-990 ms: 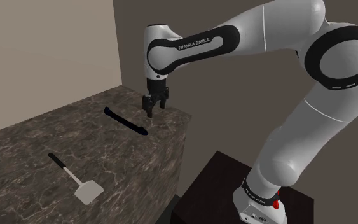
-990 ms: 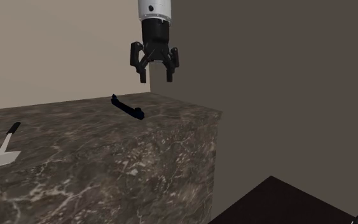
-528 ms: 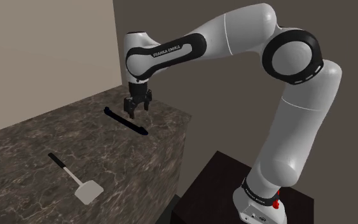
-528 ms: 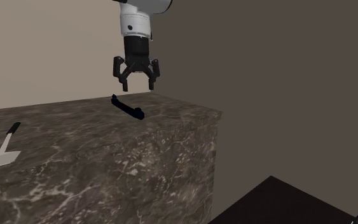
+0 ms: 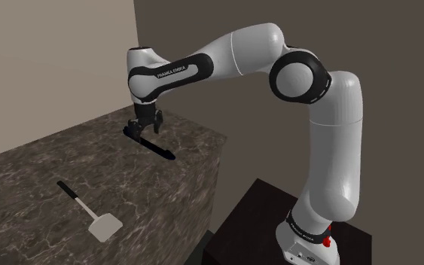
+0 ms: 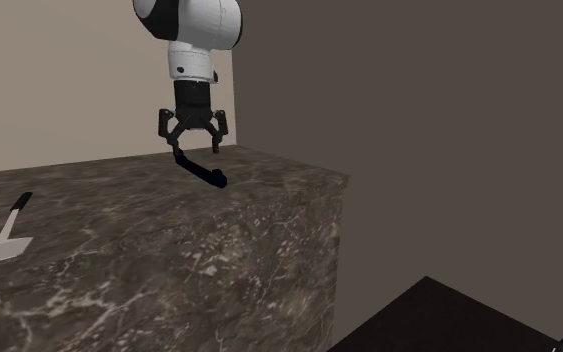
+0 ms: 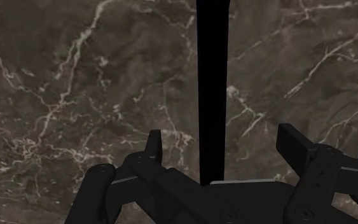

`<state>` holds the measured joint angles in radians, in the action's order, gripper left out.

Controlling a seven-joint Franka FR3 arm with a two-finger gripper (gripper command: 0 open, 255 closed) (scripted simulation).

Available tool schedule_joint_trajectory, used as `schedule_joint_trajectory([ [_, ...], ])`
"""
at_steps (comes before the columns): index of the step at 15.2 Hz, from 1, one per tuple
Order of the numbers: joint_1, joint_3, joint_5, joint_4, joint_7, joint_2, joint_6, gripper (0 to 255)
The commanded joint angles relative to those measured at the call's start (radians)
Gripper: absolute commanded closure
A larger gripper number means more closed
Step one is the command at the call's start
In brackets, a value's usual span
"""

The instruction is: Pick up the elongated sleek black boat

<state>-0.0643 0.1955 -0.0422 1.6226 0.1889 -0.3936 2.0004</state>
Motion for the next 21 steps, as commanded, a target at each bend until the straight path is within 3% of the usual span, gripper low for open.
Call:
schedule_joint_trajectory([
  [1, -0.003, -0.001, -0.003, 0.000, 0.003, -0.017, 0.018, 0],
  [7, -0.004, -0.003, -0.008, 0.031, 0.005, -0.038, 0.070, 0],
  [8, -0.003, -0.003, -0.008, 0.031, 0.005, -0.037, 0.069, 255],
  [17, -0.004, -0.003, -0.008, 0.031, 0.005, -0.038, 0.070, 255],
  [21, -0.003, -0.001, -0.004, 0.004, 0.003, -0.019, 0.024, 255],
])
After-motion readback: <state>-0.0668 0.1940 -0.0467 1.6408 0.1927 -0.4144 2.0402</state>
